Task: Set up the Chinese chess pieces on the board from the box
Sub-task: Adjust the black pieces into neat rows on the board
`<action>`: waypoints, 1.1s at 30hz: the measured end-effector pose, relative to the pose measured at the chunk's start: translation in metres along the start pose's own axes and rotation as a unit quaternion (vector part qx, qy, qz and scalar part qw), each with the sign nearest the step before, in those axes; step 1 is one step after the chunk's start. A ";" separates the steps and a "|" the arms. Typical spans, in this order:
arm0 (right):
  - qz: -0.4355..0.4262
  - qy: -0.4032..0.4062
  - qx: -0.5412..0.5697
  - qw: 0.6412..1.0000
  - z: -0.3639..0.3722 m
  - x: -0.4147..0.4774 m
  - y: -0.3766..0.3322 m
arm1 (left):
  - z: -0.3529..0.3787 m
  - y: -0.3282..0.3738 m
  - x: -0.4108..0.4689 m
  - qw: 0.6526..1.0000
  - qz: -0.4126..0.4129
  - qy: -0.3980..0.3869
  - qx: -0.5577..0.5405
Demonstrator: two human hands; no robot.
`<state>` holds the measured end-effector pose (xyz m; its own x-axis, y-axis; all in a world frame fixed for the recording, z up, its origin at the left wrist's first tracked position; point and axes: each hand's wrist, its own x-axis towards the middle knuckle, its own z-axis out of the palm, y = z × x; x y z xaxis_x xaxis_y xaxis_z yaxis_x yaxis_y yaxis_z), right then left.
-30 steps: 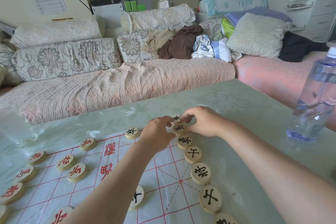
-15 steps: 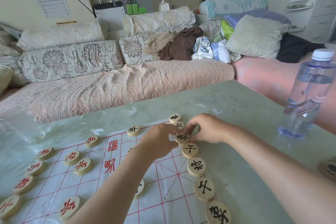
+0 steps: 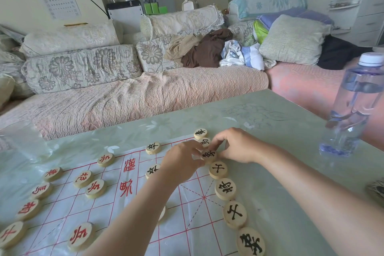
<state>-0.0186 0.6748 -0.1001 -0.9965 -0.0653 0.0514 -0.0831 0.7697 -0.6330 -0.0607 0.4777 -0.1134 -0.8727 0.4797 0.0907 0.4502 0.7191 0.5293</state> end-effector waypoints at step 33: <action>0.020 -0.015 0.013 1.000 0.003 -0.047 -0.002 | 0.004 0.030 -0.050 0.999 -0.033 0.002 -0.020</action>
<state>0.0282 0.6742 -0.1038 -0.9986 -0.0535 0.0028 -0.0423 0.7553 -0.6540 -0.0029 0.4776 -0.1058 -0.9007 0.4305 0.0581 0.3845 0.7279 0.5677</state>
